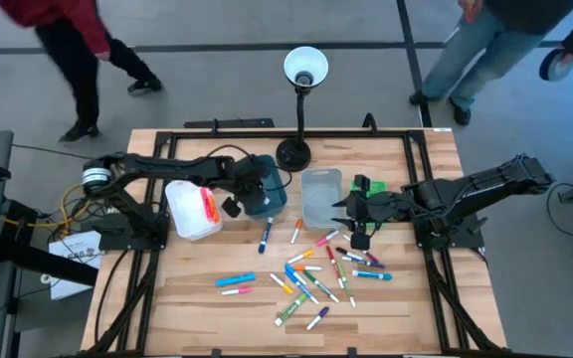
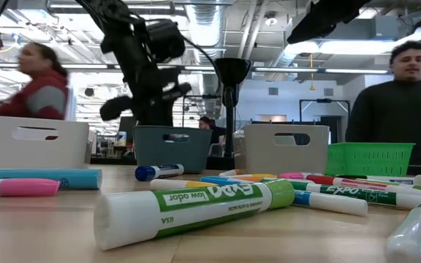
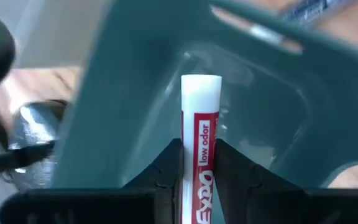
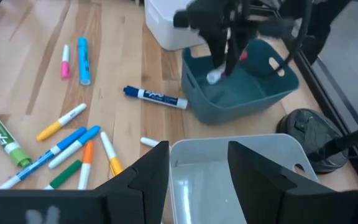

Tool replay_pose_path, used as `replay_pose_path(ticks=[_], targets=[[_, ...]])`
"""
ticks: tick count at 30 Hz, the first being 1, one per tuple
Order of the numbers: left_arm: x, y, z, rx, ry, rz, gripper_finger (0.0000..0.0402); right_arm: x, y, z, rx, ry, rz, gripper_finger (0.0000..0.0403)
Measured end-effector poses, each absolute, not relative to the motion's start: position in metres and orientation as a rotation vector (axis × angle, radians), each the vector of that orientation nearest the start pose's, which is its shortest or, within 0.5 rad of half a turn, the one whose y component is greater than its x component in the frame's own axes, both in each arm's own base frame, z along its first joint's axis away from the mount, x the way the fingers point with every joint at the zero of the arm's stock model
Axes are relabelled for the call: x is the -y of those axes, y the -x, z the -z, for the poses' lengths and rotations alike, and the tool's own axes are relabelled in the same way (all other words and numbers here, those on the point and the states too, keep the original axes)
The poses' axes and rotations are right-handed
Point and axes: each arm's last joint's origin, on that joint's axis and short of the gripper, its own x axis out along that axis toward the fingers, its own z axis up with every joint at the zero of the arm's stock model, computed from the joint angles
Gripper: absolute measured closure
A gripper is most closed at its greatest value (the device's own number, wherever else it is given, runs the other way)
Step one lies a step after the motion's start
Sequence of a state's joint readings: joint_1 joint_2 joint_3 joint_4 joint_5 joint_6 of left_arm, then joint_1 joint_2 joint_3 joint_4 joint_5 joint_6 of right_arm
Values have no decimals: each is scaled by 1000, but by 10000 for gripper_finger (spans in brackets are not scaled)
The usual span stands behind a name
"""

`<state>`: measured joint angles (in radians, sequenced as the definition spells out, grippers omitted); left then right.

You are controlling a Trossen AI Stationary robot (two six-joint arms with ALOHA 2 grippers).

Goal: Pick & Place Markers
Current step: Put the red big marker pen into the blue bin, then put the blue highlighter pen into the white bin

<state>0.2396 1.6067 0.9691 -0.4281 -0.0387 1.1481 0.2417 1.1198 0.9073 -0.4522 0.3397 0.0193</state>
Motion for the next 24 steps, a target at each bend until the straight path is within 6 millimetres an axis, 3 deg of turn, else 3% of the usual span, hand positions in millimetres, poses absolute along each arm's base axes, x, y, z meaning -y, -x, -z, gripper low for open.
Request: replay_pose_path(ticks=[8,24], targets=[[-76,-308,-159,-1140,-910,412,321,-46,-228,-291,-623,168,100,249],[-74,-309,-162,-1131,-921,401,268,-46,-229,-291,-617,166,99,249]])
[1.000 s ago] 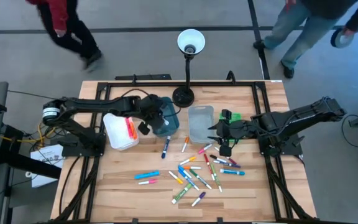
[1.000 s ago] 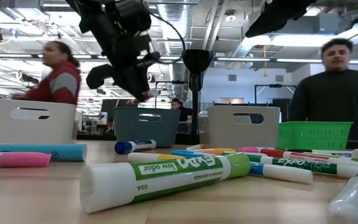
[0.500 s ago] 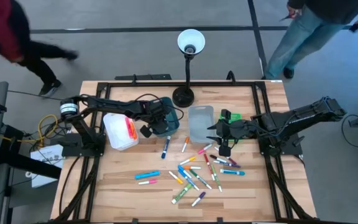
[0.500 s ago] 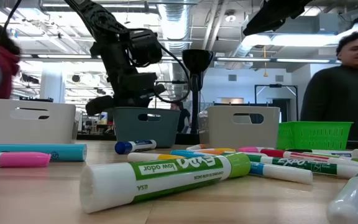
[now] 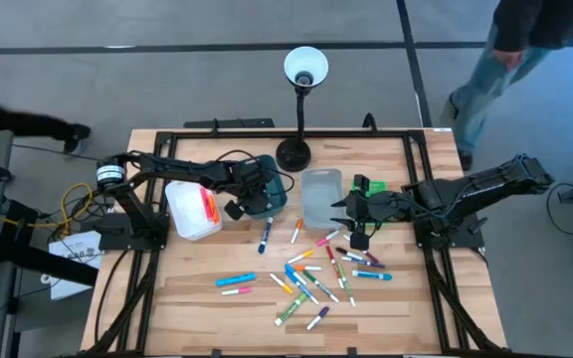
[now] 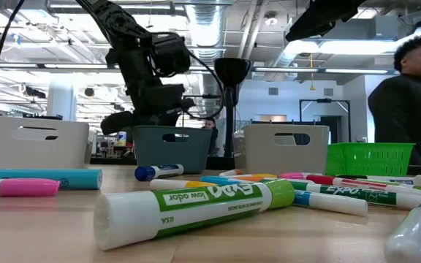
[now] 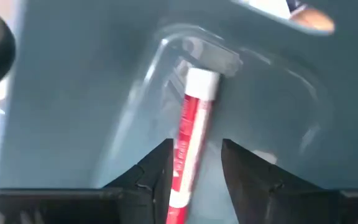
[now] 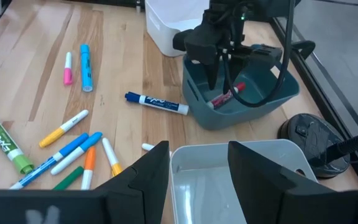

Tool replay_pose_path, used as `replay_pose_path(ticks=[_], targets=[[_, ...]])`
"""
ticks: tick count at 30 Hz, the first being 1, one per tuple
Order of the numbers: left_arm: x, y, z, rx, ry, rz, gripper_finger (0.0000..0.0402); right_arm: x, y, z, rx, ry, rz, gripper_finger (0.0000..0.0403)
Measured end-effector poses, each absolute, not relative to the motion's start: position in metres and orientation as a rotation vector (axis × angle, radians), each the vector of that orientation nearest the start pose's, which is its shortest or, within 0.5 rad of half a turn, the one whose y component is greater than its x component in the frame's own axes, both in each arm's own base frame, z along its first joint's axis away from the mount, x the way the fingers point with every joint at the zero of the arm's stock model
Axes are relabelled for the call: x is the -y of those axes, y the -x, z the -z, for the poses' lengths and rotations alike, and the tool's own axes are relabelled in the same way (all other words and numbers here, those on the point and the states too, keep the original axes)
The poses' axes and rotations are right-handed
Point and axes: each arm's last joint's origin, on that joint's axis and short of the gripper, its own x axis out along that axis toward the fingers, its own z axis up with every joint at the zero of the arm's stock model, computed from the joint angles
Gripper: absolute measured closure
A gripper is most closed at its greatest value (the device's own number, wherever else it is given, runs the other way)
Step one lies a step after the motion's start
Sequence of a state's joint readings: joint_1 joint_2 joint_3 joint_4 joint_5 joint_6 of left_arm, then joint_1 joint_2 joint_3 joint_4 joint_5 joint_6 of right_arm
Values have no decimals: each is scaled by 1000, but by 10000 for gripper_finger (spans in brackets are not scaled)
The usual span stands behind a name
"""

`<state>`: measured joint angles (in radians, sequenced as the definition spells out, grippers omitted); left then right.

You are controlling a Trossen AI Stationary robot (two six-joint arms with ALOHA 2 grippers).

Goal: Pick & Place Markers
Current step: Put the blue highlighter pen into the white bin

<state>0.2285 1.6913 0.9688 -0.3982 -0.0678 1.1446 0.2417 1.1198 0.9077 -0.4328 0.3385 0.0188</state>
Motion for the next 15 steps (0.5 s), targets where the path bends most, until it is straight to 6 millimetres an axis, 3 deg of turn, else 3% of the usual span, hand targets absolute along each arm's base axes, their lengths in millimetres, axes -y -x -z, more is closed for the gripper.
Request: replay_pose_path(ticks=[8,15], targets=[[-60,-299,-205,-1071,-1036,225,257,-46,-229,-291,-616,166,99,249],[-36,-281,-254,-870,-762,10,263,-46,-229,-291,-616,166,99,249]])
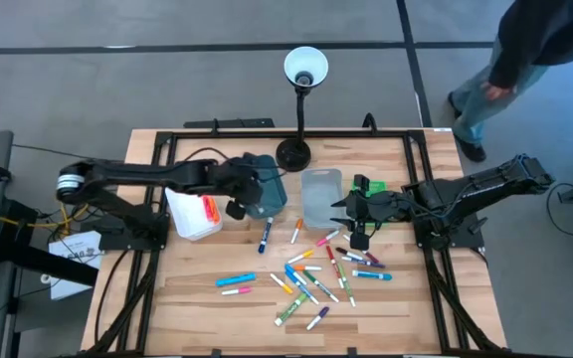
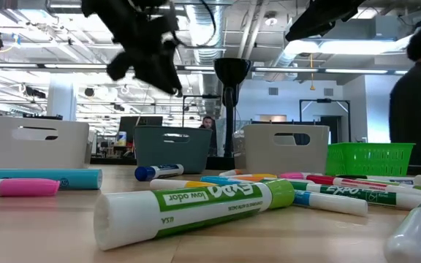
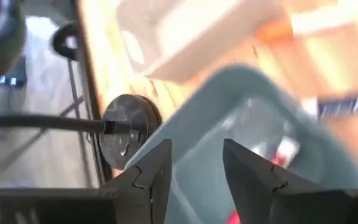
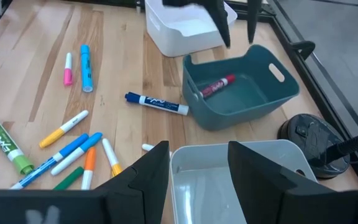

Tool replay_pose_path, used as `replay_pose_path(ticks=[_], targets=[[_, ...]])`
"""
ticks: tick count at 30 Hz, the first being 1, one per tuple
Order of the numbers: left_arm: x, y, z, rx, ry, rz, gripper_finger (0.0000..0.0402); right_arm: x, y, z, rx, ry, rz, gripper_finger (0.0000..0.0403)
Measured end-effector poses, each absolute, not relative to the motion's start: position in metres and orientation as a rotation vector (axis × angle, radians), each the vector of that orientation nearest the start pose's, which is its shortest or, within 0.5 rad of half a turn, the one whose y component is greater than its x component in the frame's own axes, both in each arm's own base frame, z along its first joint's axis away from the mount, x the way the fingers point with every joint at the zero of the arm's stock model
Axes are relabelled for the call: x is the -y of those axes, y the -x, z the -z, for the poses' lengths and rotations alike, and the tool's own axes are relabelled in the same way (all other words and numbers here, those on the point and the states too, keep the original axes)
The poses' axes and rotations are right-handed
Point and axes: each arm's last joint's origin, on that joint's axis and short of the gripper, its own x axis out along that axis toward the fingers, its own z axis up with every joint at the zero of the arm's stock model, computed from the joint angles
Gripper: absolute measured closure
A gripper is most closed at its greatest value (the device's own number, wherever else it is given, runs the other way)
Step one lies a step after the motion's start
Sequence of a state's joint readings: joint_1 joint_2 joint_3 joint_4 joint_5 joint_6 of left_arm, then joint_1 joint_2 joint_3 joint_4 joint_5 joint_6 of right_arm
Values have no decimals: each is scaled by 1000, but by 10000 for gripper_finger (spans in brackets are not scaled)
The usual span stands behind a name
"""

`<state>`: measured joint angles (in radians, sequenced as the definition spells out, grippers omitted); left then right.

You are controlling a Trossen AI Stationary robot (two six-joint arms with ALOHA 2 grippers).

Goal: Pick & Place Markers
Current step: Put the blue highlighter pen into the white bin

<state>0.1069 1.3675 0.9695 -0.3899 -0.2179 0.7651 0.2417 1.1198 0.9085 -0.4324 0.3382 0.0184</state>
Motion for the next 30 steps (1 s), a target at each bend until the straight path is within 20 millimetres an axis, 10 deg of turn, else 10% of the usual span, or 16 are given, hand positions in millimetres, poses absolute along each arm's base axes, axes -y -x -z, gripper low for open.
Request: replay_pose_path(ticks=[9,30], targets=[[18,-277,-265,-752,-462,13,279,-46,-229,-291,-615,166,99,249],[144,-266,-194,-1031,46,30,280,-47,-229,-292,-598,96,120,249]])
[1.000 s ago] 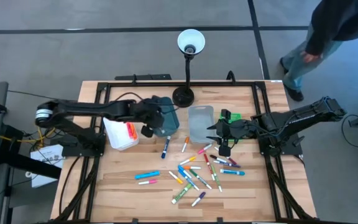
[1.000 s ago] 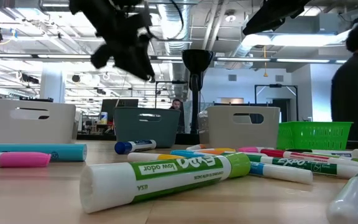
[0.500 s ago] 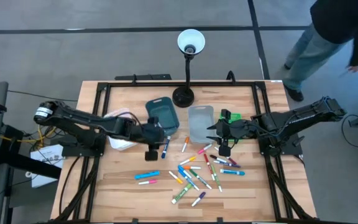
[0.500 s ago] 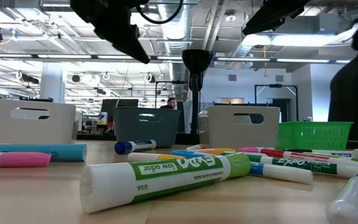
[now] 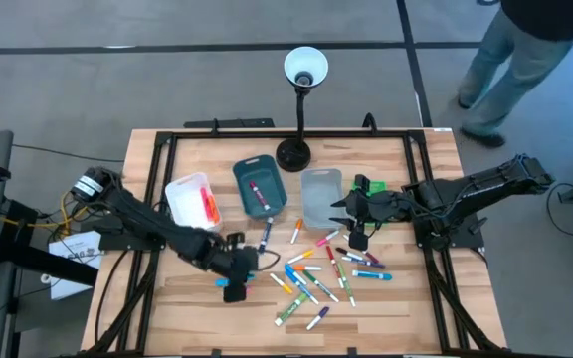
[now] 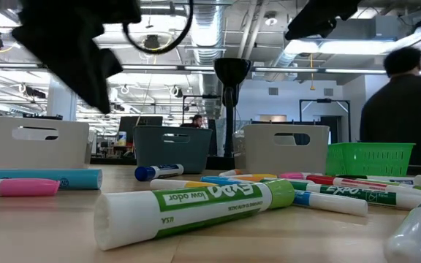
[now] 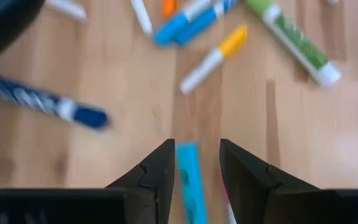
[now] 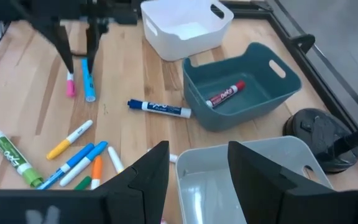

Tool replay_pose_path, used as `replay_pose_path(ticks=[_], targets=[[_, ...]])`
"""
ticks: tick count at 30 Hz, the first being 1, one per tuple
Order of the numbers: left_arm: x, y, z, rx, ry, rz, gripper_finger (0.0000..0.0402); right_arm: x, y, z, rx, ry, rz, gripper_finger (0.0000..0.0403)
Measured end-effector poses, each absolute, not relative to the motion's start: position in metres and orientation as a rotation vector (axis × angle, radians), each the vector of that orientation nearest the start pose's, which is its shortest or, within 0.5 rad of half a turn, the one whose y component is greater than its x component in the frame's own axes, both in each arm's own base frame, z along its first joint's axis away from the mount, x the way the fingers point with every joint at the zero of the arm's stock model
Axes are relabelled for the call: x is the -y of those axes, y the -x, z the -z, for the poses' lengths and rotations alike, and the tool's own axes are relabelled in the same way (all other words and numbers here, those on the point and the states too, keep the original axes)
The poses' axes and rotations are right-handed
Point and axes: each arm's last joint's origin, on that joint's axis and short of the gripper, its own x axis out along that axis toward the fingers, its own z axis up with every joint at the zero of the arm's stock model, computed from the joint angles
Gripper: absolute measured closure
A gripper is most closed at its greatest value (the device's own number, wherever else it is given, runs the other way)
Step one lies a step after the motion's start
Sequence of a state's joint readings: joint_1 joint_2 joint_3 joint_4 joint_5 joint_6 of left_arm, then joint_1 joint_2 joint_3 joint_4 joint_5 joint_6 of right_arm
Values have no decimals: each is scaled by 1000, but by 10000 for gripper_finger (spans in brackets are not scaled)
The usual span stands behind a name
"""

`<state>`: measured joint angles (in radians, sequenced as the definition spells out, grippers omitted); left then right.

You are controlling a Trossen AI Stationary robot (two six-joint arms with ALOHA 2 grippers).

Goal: Pick & Place Markers
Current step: Put the blue highlighter pen into the white bin

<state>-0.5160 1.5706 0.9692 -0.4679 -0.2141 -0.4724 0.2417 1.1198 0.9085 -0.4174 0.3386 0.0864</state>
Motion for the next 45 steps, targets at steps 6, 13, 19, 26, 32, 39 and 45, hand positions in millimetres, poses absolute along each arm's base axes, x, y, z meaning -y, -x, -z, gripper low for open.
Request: replay_pose_path(ticks=[6,13,19,26,32,39,45], targets=[[160,-256,-190,-1053,105,10,279,-54,-251,-282,-576,108,86,249],[158,-239,-172,-1117,162,-81,279,-59,-279,-252,-644,223,87,249],[156,-225,-145,-1138,239,-53,279,-57,-292,-250,-660,249,92,249],[151,-214,-131,-1158,266,-94,279,-55,-293,-249,-667,241,100,249],[146,-207,-121,-1135,233,-81,295,-56,-293,-249,-666,242,95,249],[143,-208,-125,-1113,188,-55,343,-56,-293,-249,-666,242,95,249],[133,-201,-159,-974,185,-86,339,-56,-293,-249,-666,242,94,249]])
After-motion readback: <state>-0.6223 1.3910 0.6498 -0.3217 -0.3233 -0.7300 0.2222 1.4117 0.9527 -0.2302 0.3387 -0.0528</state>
